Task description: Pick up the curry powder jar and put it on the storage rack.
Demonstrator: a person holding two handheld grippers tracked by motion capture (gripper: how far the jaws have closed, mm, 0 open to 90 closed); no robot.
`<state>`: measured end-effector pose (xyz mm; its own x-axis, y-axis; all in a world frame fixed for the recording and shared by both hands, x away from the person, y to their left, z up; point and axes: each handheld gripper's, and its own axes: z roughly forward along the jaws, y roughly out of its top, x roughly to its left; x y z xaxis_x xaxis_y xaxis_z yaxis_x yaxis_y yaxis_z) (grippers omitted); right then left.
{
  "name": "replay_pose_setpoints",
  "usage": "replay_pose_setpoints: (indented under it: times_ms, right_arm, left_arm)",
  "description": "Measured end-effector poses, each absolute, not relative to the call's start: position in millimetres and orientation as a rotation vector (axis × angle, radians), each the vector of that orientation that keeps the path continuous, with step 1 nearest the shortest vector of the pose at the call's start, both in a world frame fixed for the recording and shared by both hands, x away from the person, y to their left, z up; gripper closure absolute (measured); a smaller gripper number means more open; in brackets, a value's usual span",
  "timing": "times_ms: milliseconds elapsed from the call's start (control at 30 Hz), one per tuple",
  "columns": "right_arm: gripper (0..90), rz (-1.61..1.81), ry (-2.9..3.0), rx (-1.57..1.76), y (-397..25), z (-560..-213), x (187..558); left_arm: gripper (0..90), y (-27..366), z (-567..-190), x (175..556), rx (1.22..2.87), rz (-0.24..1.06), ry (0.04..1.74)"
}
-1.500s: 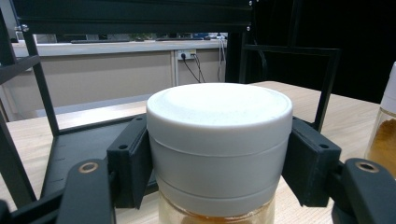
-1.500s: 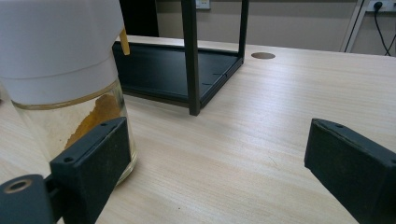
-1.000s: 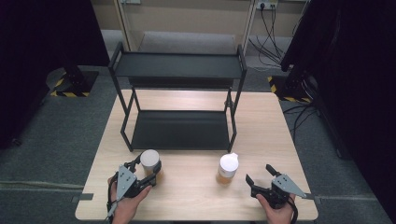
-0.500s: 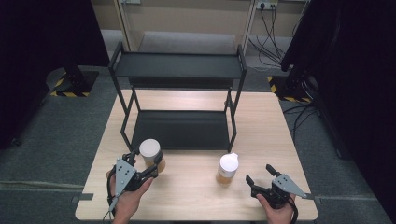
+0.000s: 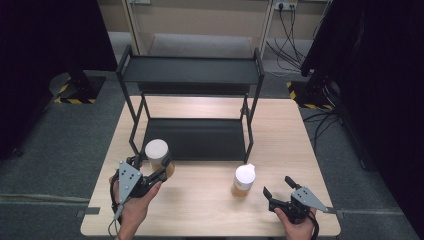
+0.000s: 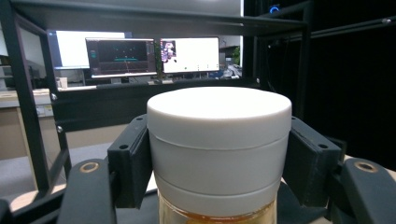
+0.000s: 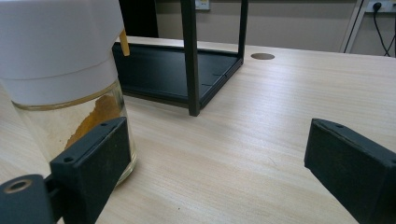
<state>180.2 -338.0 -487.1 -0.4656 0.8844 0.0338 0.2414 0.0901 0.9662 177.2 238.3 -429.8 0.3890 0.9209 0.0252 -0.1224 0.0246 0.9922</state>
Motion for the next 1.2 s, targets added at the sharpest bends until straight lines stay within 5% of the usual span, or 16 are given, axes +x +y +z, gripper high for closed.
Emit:
replay_pose_setpoints:
  times_ms: [1200]
  right_arm:
    - [7.5,1.407,1.779,1.111,-338,-488,180]
  left_arm:
    - [33.6,235,-380,206,1.166,1.065,0.805]
